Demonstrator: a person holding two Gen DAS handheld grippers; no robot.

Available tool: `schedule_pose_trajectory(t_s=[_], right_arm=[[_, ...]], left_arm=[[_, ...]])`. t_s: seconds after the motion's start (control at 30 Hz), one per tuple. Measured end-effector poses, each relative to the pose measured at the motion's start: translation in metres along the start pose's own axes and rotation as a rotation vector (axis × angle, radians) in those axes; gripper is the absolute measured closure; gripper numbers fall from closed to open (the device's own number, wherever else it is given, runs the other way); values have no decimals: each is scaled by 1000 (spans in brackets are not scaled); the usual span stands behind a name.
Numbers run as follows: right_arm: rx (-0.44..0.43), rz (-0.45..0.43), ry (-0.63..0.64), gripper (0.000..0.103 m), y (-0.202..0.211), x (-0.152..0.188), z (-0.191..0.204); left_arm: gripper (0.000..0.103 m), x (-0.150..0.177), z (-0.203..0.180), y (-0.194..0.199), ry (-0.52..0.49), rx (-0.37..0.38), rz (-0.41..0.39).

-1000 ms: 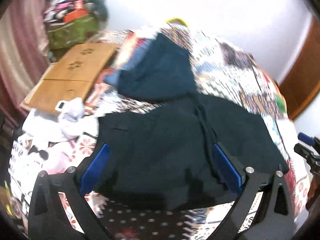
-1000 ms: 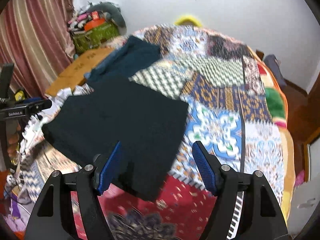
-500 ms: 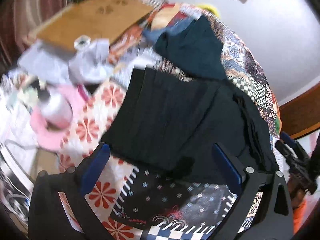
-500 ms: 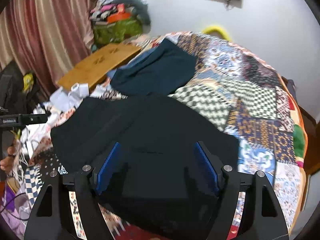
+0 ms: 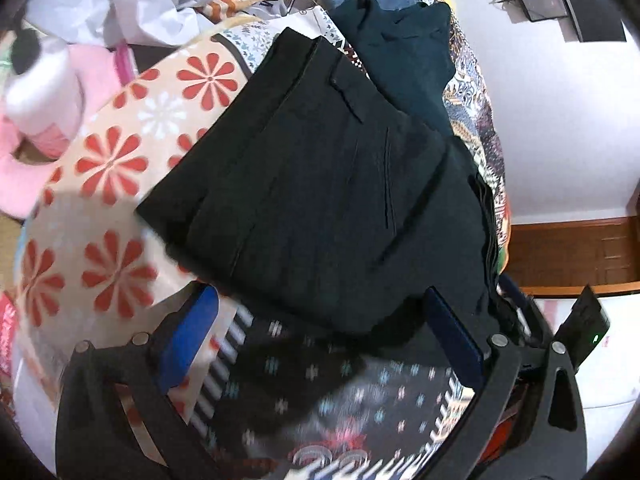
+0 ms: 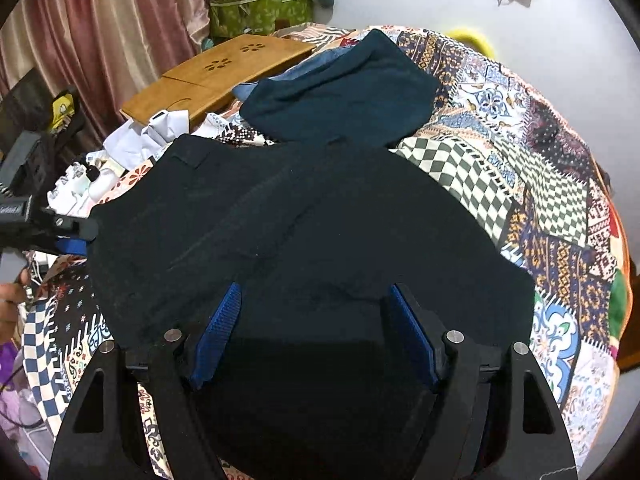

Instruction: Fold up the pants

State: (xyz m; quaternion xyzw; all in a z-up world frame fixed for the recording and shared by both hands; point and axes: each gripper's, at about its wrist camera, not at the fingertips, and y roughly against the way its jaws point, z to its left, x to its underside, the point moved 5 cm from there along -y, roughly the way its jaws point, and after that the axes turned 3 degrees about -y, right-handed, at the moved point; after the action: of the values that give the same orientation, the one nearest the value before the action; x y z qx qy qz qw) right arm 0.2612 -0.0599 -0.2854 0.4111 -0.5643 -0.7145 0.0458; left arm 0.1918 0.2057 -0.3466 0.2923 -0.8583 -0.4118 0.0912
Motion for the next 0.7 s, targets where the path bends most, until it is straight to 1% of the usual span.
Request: schedule_pose_trajectory(t_s=[0.07, 0.13, 0.2, 0.23, 0.27, 0.3, 0.37, 0.4, 0.47, 0.5, 0.57, 0.63, 0.7], right_arm=[[-9, 3, -14, 33, -1, 1, 0], [-20, 6, -30, 34, -2, 2, -1], [-35, 8, -51, 34, -3, 3, -3], [-43, 10, -62, 34, -3, 3, -4], [-50, 10, -73, 34, -2, 3, -5], [-57, 8, -81, 33, -1, 3, -6], [-72, 3, -95, 33, 3, 4, -8], [-90, -2, -115, 33, 6, 4, -10], [-113, -23, -165, 33, 17, 7, -18], [-113, -35, -179, 33, 21, 7, -22], [-97, -74, -219, 32, 37, 12, -38], [-81, -98, -259, 32, 50, 18, -55], [-42, -122, -308, 32, 66, 28, -79]], left_arm=[[0, -8, 1, -7, 8, -1, 3], [6, -18, 2, -11, -3, -30, -6], [30, -26, 2, -12, -15, -109, -16], [35, -29, 0, -12, -32, -147, -25], [47, -31, -2, -11, -53, -164, -34], [60, -34, -6, -10, -84, -198, -49], [67, -37, -17, -3, -156, -276, -89], [73, -37, -26, 3, -203, -309, -121], [77, -39, -46, 13, -289, -376, -180], [79, -39, -59, 19, -340, -410, -220], [82, -38, -82, 33, -419, -452, -286], [83, -37, -110, 50, -490, -466, -359], [83, -42, -137, 63, -533, -454, -419]])
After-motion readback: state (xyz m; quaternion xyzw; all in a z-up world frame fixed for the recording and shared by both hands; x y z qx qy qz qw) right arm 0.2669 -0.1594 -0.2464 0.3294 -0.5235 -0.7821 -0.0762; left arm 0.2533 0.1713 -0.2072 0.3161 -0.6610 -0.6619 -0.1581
